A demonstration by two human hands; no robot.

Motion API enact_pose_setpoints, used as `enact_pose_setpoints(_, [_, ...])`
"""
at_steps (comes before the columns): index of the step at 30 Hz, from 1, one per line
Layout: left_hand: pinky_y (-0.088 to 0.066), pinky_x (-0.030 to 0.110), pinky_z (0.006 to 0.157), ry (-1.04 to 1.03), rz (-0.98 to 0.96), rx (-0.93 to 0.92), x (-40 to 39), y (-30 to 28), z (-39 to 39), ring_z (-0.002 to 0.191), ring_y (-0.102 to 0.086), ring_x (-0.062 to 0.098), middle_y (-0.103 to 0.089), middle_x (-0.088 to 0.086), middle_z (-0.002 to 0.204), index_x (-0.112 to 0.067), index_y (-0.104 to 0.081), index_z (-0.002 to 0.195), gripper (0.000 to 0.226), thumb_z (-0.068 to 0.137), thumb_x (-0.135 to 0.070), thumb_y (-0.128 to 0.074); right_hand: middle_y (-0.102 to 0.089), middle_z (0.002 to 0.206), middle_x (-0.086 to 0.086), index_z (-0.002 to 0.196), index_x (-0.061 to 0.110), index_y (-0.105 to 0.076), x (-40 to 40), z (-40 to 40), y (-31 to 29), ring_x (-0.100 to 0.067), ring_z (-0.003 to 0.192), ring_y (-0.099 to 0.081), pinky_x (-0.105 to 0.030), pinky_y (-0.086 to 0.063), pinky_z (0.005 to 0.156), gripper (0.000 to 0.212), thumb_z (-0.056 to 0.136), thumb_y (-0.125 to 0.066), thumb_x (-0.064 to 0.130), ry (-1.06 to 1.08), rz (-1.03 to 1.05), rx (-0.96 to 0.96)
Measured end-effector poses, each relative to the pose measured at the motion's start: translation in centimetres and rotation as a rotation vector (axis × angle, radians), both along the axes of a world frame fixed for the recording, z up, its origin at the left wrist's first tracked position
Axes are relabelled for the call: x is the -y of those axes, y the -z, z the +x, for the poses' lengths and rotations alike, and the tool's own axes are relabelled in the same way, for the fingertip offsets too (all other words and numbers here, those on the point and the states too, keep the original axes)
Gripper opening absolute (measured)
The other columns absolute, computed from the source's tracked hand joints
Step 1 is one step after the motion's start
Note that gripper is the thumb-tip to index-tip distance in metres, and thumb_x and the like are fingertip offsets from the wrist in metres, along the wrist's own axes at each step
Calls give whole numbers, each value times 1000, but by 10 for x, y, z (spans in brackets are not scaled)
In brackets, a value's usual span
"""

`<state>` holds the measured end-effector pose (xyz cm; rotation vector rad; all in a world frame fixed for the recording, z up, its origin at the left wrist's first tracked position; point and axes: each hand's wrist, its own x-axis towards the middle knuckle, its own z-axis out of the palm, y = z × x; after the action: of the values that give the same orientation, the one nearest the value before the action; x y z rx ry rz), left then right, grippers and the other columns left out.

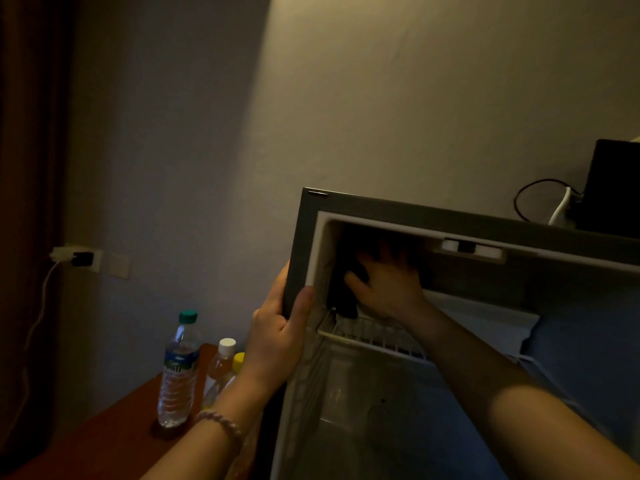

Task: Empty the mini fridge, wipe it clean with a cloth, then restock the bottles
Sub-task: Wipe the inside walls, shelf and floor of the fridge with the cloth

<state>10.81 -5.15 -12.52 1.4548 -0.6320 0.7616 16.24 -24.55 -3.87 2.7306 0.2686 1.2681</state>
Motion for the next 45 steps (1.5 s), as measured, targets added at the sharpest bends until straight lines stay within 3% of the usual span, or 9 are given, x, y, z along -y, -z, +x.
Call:
enact_pose_setpoints(2, [-59, 26, 76, -8, 3, -16, 0, 0, -1, 95, -71, 6, -69, -9, 115, -22, -39, 150, 73, 89, -62, -46, -18, 156, -7, 147, 44, -32, -1, -2, 0, -41, 136, -23, -48, -30, 108, 84, 75, -11, 83, -7, -40, -25])
enact_pose_setpoints(6, [-61, 30, 77, -9, 12, -11, -1, -1, -5, 94, -71, 7, -69, -16, 112, -24, -38, 150, 84, 84, -75, -44, -16, 156, -10, 150, 51, -15, 15, 5, 7, -46, 134, -27, -53, -42, 101, 79, 80, -28, 84, -13, -180, 24])
enact_pose_setpoints(10, [-60, 27, 69, 20, -7, -13, -1, -3, -7, 85, -72, 10, -69, -21, 107, -23, -38, 149, 95, 77, -86, -44, -40, 139, -16, 131, 44, -49, 14, 11, 10, -53, 110, -50, -53, -54, 77, 47, 87, -57, 56, -34, -236, 170])
enact_pose_setpoints(14, [-59, 29, 62, 27, -26, -21, -2, -3, -3, 78, -73, 16, -71, -15, 102, -24, -43, 145, 101, 71, -92, -44, -49, 133, -14, 117, 39, -67, 12, 15, 4, -46, 94, -63, -48, -56, 63, 40, 88, -41, 48, -14, -197, 277])
enact_pose_setpoints(20, [-56, 25, 57, 20, -37, -18, -2, -1, 0, 73, -72, 15, -72, -11, 99, -26, -43, 145, 99, 71, -91, -46, -41, 135, -16, 135, 41, -44, 4, 25, 8, -48, 100, -59, -49, -56, 63, 46, 89, -43, 41, -21, -135, 339])
enact_pose_setpoints(26, [-61, 30, 65, 7, 13, -46, -3, 0, -2, 87, -73, 10, -69, -11, 105, -30, -41, 147, 81, 79, -70, -62, -52, 130, -18, 121, 34, -63, -8, 29, 9, -50, 100, -57, -52, -54, 76, 45, 77, -72, 35, 101, -73, 290])
enact_pose_setpoints(31, [-59, 20, 65, -53, 55, -42, -2, -2, -11, 87, -71, 3, -64, -13, 108, -27, -36, 151, 66, 92, -28, -65, -50, 135, -15, 125, 35, -61, -4, 23, 9, -45, 114, -52, -51, -49, 82, 39, 86, -61, 42, 139, -50, 194])
enact_pose_setpoints(37, [-60, 23, 67, -30, 62, -54, -3, -4, -15, 89, -71, 3, -65, -12, 109, -26, -37, 150, 72, 85, -44, -61, -30, 154, -11, 145, 42, -39, 23, 8, 9, -45, 133, -33, -57, -45, 96, 45, 100, -38, 48, 164, -54, 80])
enact_pose_setpoints(45, [-61, 24, 66, 6, 58, -46, -3, -1, -10, 89, -70, 2, -63, -14, 108, -29, -36, 150, 66, 89, -37, -63, -60, 121, -24, 129, 30, -63, 89, -24, 13, -50, 95, -60, -50, -54, 64, 48, 93, -37, 48, 300, -6, 133])
